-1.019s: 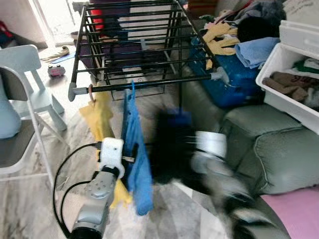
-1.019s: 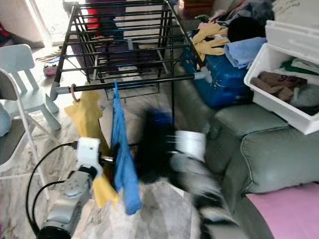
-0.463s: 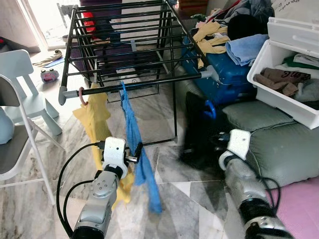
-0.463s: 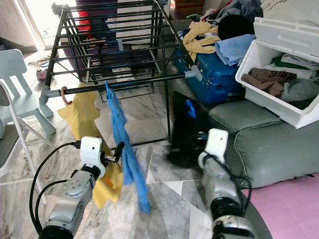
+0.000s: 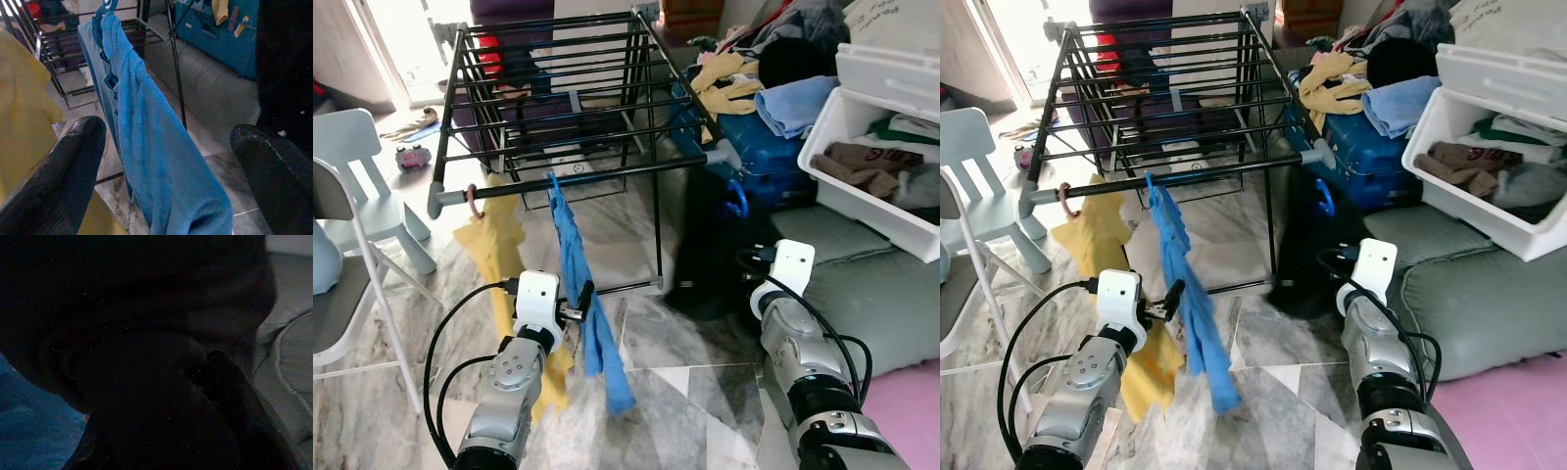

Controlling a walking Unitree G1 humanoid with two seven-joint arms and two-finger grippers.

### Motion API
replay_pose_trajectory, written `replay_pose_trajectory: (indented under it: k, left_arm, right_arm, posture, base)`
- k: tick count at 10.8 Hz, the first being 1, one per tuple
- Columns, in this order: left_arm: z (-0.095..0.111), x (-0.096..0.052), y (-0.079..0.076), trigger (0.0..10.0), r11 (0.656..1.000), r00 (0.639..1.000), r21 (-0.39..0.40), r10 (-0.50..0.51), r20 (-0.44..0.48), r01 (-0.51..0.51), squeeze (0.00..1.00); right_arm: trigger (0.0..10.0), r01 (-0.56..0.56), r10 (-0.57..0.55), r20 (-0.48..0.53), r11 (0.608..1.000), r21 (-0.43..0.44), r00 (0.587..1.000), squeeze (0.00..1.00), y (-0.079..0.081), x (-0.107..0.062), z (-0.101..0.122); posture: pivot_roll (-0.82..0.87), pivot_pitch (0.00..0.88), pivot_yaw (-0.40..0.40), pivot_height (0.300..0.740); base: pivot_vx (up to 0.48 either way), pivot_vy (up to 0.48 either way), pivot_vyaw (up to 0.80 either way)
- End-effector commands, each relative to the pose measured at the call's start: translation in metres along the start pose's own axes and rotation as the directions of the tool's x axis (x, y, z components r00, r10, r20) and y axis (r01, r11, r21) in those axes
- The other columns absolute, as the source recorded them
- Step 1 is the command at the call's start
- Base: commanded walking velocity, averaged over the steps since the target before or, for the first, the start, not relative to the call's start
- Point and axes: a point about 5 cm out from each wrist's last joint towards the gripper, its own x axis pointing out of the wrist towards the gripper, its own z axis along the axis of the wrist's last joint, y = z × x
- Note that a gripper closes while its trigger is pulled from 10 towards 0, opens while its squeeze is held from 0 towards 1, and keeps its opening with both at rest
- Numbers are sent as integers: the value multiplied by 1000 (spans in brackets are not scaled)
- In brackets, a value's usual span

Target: Hang hanger

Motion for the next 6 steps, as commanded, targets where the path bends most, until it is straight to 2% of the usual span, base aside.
replay_pose_trajectory:
  k: [1,3,6]
  left_arm:
    - [1,1,3,10000,1000,1000,-2,8,1,-8,0]
    - [1,1,3,10000,1000,1000,-2,8,1,-8,0]
    - [-1,-1,2,10000,1000,1000,-7,5,-5,-5,0]
  right_arm:
    - [10000,-42,39,44,997,59,998,0,14,4,17]
    - [10000,-117,112,47,983,139,993,0,25,4,20]
    - [10000,-168,168,14,977,132,986,0,33,2,15]
  posture:
    - [-78,0,35,740]
    - [-78,0,35,740]
    - [-77,0,30,740]
  base:
    - [296,0,0]
    - [302,0,0]
    - [301,0,0]
